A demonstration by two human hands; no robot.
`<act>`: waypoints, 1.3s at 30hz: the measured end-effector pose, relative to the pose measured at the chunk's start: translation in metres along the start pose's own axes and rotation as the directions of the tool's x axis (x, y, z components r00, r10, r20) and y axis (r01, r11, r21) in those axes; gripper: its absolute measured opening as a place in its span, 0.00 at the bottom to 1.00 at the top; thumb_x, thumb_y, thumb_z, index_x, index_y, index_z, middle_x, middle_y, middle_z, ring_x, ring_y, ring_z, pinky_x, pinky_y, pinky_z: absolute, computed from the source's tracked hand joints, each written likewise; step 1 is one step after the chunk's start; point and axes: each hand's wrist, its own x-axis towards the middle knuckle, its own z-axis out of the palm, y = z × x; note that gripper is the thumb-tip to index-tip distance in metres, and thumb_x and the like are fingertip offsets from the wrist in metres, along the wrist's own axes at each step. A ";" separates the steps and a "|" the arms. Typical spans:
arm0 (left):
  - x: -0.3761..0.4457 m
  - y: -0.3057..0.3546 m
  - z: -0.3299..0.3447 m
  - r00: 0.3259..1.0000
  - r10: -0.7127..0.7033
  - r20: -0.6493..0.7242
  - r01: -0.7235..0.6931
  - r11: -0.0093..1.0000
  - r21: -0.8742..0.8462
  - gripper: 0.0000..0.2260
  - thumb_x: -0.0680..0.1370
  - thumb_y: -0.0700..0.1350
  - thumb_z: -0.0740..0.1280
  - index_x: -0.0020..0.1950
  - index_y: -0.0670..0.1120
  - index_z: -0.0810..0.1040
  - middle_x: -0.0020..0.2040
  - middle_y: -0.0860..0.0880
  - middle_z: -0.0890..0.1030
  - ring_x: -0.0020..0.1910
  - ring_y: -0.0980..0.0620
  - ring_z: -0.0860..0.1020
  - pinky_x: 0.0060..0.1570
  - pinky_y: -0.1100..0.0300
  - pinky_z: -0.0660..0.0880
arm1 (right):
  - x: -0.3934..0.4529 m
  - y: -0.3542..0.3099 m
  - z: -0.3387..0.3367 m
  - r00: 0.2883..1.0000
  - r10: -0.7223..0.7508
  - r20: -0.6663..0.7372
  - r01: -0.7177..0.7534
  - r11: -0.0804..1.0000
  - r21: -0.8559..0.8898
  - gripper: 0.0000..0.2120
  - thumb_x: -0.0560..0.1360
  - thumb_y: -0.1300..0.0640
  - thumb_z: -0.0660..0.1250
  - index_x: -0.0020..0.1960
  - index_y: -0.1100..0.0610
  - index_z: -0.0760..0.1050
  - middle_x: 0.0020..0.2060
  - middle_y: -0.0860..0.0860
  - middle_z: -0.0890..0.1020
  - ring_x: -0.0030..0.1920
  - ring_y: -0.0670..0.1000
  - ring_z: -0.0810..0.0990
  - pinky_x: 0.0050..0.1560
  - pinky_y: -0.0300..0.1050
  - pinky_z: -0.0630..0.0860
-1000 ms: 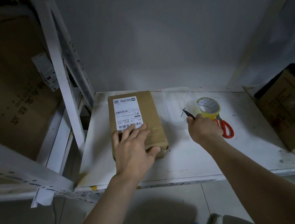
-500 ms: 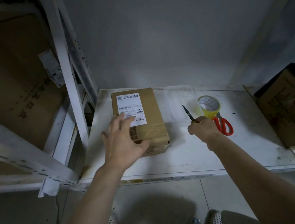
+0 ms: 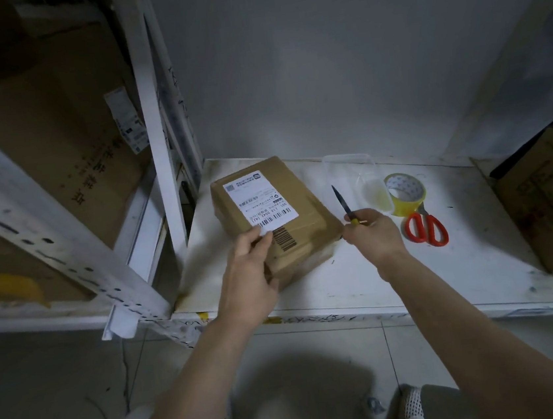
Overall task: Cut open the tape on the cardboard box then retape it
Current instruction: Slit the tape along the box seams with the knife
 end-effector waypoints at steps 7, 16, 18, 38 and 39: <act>-0.006 0.021 0.018 0.995 0.086 -0.058 -0.078 0.990 0.121 0.29 0.70 0.39 0.74 0.70 0.45 0.71 0.65 0.49 0.70 0.61 0.48 0.73 0.61 0.53 0.74 | 0.002 -0.004 0.001 0.983 -0.084 0.164 0.085 0.996 0.000 0.13 0.70 0.64 0.65 0.47 0.46 0.74 0.47 0.49 0.78 0.43 0.51 0.75 0.42 0.43 0.71; 0.024 0.040 0.031 0.978 0.208 -0.024 -0.178 0.889 0.422 0.21 0.68 0.55 0.73 0.57 0.47 0.77 0.73 0.45 0.67 0.75 0.45 0.58 0.74 0.46 0.45 | -0.007 0.017 -0.022 0.975 -0.210 0.066 0.220 0.940 -0.262 0.12 0.71 0.49 0.69 0.51 0.38 0.73 0.39 0.42 0.76 0.39 0.49 0.77 0.40 0.43 0.74; 0.025 0.037 0.033 0.977 0.213 0.001 -0.191 0.873 0.450 0.22 0.73 0.58 0.67 0.62 0.48 0.72 0.77 0.47 0.60 0.77 0.48 0.53 0.75 0.49 0.44 | -0.010 0.020 -0.026 0.974 -0.218 0.058 0.225 0.919 -0.323 0.11 0.72 0.47 0.68 0.53 0.38 0.73 0.38 0.42 0.77 0.35 0.48 0.76 0.36 0.41 0.70; 0.028 0.033 0.025 0.892 0.416 -0.177 -0.228 0.753 0.617 0.20 0.62 0.62 0.74 0.36 0.45 0.82 0.34 0.49 0.78 0.38 0.47 0.76 0.48 0.50 0.64 | -0.011 0.024 0.001 0.964 -0.136 0.228 0.108 0.985 0.131 0.10 0.74 0.65 0.64 0.47 0.51 0.78 0.40 0.46 0.80 0.42 0.47 0.76 0.50 0.41 0.74; 0.029 0.035 0.026 0.901 0.396 -0.177 -0.216 0.763 0.610 0.20 0.61 0.61 0.75 0.36 0.44 0.82 0.35 0.48 0.78 0.38 0.46 0.76 0.49 0.50 0.64 | -0.010 0.022 0.000 0.961 -0.140 0.239 0.110 0.985 0.133 0.10 0.74 0.65 0.64 0.47 0.51 0.78 0.39 0.46 0.80 0.41 0.47 0.76 0.48 0.39 0.74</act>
